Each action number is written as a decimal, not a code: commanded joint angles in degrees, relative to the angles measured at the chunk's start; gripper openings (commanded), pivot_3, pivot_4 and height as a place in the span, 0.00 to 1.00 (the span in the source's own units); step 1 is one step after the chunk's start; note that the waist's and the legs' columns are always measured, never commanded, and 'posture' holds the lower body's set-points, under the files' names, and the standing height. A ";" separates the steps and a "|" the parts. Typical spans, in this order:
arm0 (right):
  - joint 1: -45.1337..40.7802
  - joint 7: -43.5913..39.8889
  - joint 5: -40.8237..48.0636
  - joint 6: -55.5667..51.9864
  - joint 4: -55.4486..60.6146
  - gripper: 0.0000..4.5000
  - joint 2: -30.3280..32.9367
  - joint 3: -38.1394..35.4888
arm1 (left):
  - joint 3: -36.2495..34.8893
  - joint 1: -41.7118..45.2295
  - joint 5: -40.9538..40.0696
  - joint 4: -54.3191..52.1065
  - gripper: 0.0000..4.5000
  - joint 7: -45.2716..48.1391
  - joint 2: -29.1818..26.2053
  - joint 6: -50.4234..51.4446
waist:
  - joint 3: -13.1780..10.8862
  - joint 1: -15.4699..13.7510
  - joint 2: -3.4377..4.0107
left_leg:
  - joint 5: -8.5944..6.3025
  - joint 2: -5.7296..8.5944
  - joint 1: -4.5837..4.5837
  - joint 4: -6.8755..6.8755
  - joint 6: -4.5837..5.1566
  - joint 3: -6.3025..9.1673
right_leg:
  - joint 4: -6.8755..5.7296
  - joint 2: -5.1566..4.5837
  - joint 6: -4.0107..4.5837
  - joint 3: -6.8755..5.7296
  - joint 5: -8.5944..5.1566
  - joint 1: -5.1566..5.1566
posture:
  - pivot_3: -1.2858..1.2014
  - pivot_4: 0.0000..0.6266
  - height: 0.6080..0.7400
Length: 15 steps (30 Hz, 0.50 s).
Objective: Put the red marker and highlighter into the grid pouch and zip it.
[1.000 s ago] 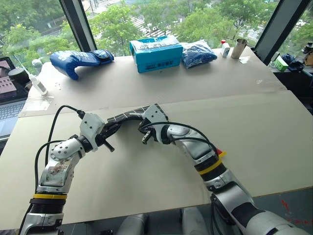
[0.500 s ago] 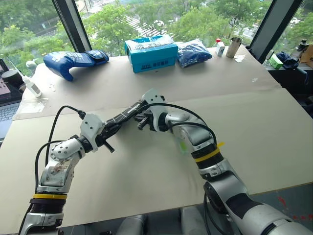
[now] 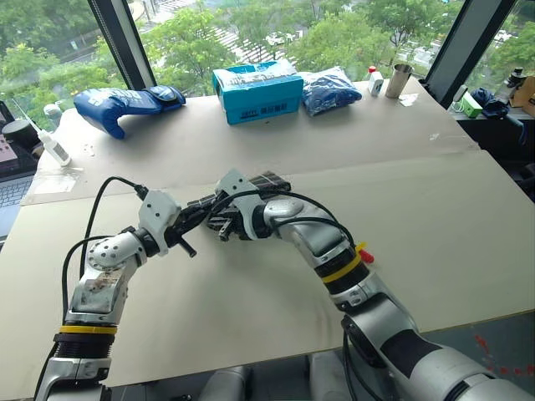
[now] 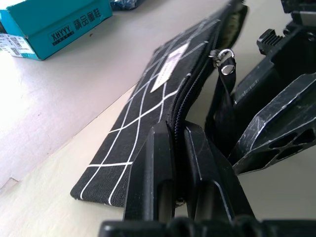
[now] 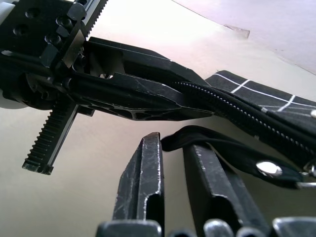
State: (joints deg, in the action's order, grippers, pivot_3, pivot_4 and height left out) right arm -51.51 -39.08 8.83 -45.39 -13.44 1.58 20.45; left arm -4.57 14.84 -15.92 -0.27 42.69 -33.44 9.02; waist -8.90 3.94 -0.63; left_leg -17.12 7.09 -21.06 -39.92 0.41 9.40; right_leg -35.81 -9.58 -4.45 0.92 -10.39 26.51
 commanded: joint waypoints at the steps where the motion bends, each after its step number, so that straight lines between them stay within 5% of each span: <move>1: -0.05 -2.92 4.46 -3.17 6.53 0.54 3.45 -5.31 | -2.07 -0.34 -1.08 -2.40 0.00 -0.19 -0.54 0.30 | 0.00 -0.05 0.00 | 0.00 0.00 -0.01 0.00 0.00 0.00 | 0.01 0.00 0.00 0.00 0.00 0.01 | 0.52 0.24 1.00; 2: 0.15 -3.71 5.87 -5.02 7.76 0.62 4.87 -6.59 | -2.31 -0.45 -1.28 -2.56 0.00 -0.06 -0.71 0.38 | 0.00 -0.05 0.00 | 0.00 0.00 -0.01 0.00 0.00 0.00 | 0.01 0.00 0.00 0.00 0.00 0.01 | 0.52 0.24 1.00; 8: 5.92 -11.89 16.56 -10.20 24.64 0.62 19.84 -17.17 | -4.37 -1.98 -6.19 -6.71 0.00 2.38 -1.08 3.30 | 0.00 -0.72 -0.01 | -0.01 0.01 -0.06 0.01 0.01 0.00 | 0.08 -0.02 0.00 -0.01 0.00 0.00 | 0.52 0.24 1.00; 15: 19.29 -12.27 15.57 -7.43 34.80 0.62 38.44 -25.54 | -6.09 -5.74 -14.21 -12.68 0.00 6.07 -1.29 9.06 | -0.01 -1.76 -0.02 | -0.03 -0.02 -0.01 0.00 0.04 -0.22 | 0.09 -0.02 0.00 0.01 0.00 -0.05 | 0.52 0.24 1.00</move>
State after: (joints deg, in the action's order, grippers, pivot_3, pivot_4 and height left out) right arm -33.56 -51.04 23.78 -54.42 17.34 38.13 -2.00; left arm -9.21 9.84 -27.26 -9.78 47.31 -33.92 16.70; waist -8.91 2.18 -0.65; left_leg -17.15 7.06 -21.07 -39.91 0.45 9.14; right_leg -35.71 -9.60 -4.45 0.95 -10.39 26.46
